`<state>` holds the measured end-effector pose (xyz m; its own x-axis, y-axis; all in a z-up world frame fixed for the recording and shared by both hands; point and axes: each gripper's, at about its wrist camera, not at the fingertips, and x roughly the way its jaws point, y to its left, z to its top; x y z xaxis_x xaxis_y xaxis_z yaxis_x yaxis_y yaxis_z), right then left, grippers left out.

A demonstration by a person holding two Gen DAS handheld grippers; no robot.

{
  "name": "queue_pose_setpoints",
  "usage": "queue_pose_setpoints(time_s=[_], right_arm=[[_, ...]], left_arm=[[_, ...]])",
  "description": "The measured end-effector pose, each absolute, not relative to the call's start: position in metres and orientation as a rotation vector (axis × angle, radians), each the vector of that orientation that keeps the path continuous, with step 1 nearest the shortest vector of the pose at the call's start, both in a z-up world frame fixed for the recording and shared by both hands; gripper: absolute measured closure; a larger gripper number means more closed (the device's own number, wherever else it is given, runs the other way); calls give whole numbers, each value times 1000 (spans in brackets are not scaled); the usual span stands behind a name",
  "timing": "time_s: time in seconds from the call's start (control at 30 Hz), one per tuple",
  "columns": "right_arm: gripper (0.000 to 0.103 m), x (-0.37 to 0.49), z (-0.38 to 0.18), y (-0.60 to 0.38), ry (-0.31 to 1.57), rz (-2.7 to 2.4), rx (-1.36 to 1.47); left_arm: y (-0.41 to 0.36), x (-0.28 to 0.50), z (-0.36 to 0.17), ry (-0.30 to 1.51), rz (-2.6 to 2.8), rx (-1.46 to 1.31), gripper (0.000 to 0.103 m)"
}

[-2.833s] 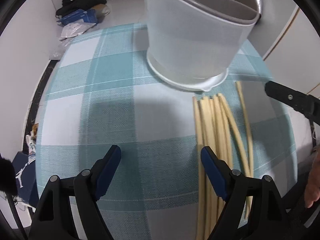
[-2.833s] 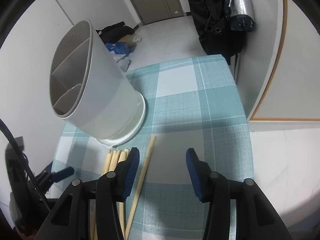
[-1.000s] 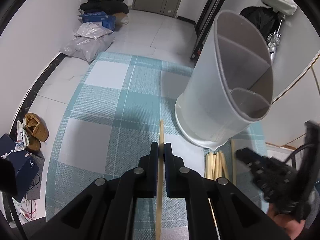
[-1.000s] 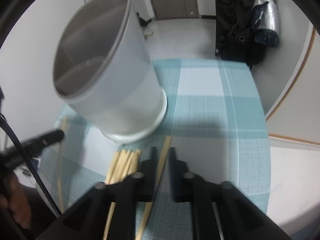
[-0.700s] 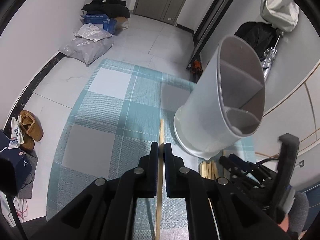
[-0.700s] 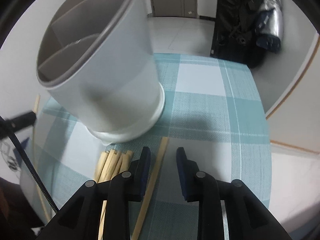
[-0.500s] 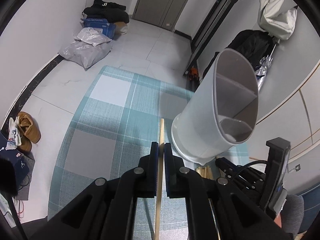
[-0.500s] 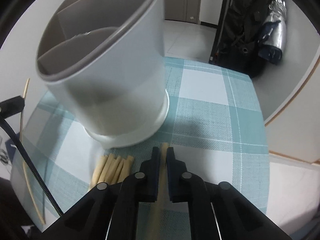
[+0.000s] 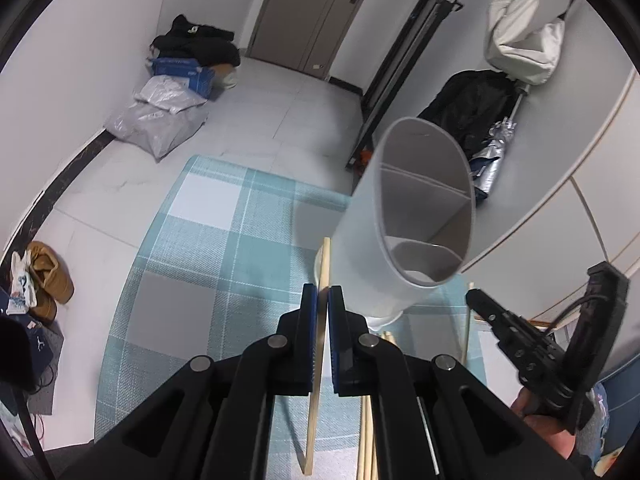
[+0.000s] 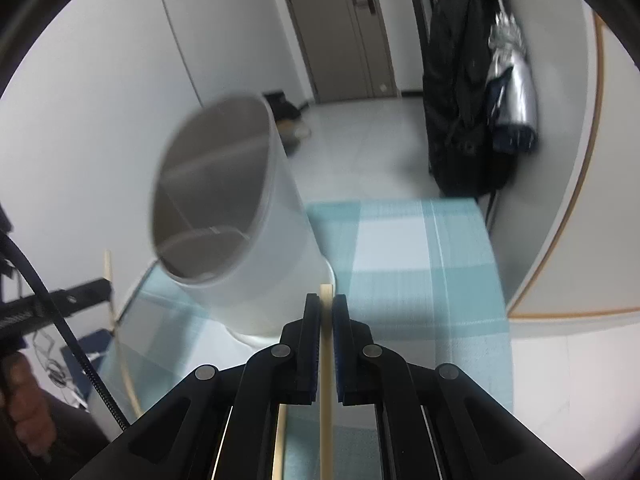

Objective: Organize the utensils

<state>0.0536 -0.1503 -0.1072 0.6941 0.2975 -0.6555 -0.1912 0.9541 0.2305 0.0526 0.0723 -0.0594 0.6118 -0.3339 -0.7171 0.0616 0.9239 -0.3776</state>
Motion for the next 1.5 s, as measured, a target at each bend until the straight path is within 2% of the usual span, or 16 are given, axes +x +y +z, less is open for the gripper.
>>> queue_pose_setpoints(time_s=[0.93, 1.17, 1.2, 1.23, 1.27, 1.33, 1.5], right_arm=[[98, 2, -36, -166, 474, 398, 176], [98, -6, -25, -172, 446, 408, 200], [98, -7, -24, -174, 443, 408, 202], [98, -8, -23, -175, 444, 410, 203], [98, -8, -23, -176, 445, 408, 202], [98, -8, -23, -179, 454, 407, 205], [98, -2, -29, -188, 485, 384, 227]], left_arm=[[34, 19, 15, 733, -282, -128, 103], [58, 22, 5, 753, -273, -174, 103], [59, 25, -5, 783, -269, -166, 101], [58, 28, -12, 811, -267, -156, 90], [54, 33, -25, 861, -256, -139, 67], [49, 41, -50, 928, -252, -143, 44], [48, 66, -104, 1085, -185, -225, 42]])
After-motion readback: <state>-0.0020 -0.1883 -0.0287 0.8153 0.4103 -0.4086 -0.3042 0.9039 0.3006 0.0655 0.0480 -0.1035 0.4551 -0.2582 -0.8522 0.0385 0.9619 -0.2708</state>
